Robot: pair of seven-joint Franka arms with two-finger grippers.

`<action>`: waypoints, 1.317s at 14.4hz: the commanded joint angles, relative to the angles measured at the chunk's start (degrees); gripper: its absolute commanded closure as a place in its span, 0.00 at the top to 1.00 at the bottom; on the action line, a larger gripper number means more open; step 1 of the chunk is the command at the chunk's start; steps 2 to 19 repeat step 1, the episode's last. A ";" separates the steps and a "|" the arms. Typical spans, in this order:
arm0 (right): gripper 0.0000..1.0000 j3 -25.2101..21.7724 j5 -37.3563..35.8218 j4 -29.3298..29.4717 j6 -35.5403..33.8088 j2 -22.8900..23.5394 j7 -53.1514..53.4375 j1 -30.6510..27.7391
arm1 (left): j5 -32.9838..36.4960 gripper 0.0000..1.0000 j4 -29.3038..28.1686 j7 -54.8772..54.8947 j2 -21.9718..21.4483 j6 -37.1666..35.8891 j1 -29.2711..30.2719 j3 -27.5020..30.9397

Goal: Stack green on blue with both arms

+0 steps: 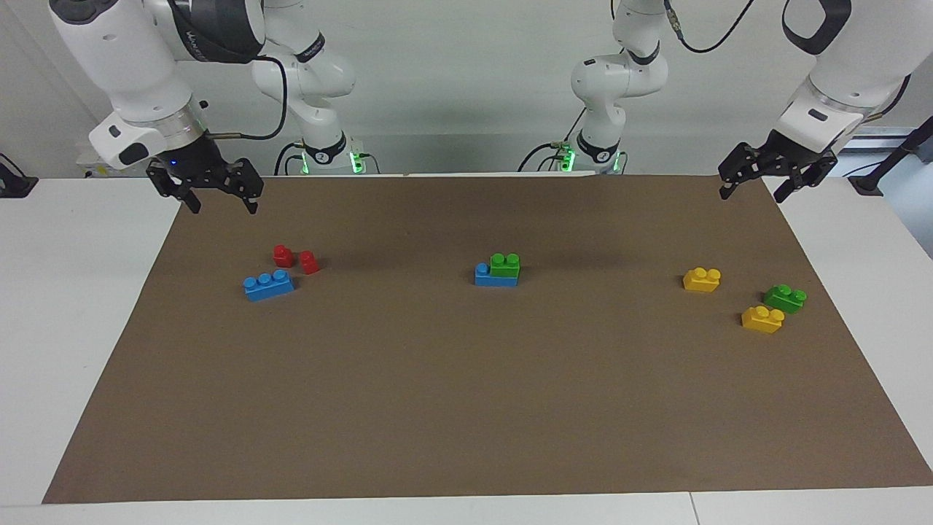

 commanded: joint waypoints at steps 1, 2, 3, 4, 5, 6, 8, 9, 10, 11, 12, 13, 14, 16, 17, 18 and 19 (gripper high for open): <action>1.00 0.55 0.13 0.05 -0.90 -0.18 -1.52 -0.95 | 1.10 1.00 -0.39 0.45 -0.59 0.41 0.41 -0.23; 1.00 0.55 0.13 0.05 -0.90 -0.18 -1.52 -0.95 | 1.10 1.00 -0.39 0.45 -0.59 0.41 0.41 -0.23; 1.00 0.55 0.13 0.05 -0.90 -0.18 -1.52 -0.95 | 1.10 1.00 -0.39 0.45 -0.59 0.41 0.41 -0.23; 1.00 0.55 0.13 0.05 -0.90 -0.18 -1.52 -0.95 | 1.10 1.00 -0.39 0.45 -0.59 0.41 0.41 -0.23; 1.00 0.55 0.13 0.05 -0.90 -0.18 -1.52 -0.95 | 1.10 1.00 -0.39 0.45 -0.59 0.41 0.41 -0.23; 1.00 0.55 0.13 0.05 -0.90 -0.18 -1.52 -0.95 | 1.10 1.00 -0.39 0.45 -0.59 0.41 0.41 -0.23; 1.00 0.55 0.13 0.05 -0.90 -0.18 -1.52 -0.95 | 1.10 1.00 -0.39 0.45 -0.59 0.41 0.41 -0.23; 1.00 0.55 0.13 0.05 -0.90 -0.18 -1.52 -0.95 | 1.10 1.00 -0.39 0.45 -0.59 0.41 0.41 -0.23; 1.00 0.55 0.13 0.05 -0.90 -0.18 -1.52 -0.95 | 1.10 1.00 -0.39 0.45 -0.59 0.41 0.41 -0.23; 1.00 0.55 0.13 0.05 -0.90 -0.18 -1.52 -0.95 | 1.10 1.00 -0.39 0.45 -0.59 0.41 0.41 -0.23; 1.00 0.55 0.13 0.05 -0.90 -0.18 -1.52 -0.95 | 1.10 1.00 -0.39 0.45 -0.59 0.41 0.41 -0.23; 1.00 0.55 0.13 0.05 -0.90 -0.18 -1.52 -0.95 | 1.10 1.00 -0.39 0.45 -0.59 0.41 0.41 -0.23; 1.00 0.55 0.13 0.05 -0.90 -0.18 -1.52 -0.95 | 1.10 1.00 -0.39 0.45 -0.59 0.41 0.41 -0.23; 1.00 0.55 0.13 0.05 -0.90 -0.18 -1.52 -0.95 | 1.10 1.00 -0.39 0.45 -0.59 0.41 0.41 -0.23; 1.00 0.55 0.13 0.05 -0.90 -0.18 -1.52 -0.95 | 1.10 1.00 -0.39 0.45 -0.59 0.41 0.41 -0.23; 1.00 0.55 0.13 0.05 -0.90 -0.18 -1.52 -0.95 | 1.10 1.00 -0.39 0.45 -0.59 0.41 0.41 -0.23; 1.00 0.55 0.13 0.05 -0.90 -0.18 -1.52 -0.95 | 1.10 1.00 -0.39 0.45 -0.59 0.41 0.41 -0.23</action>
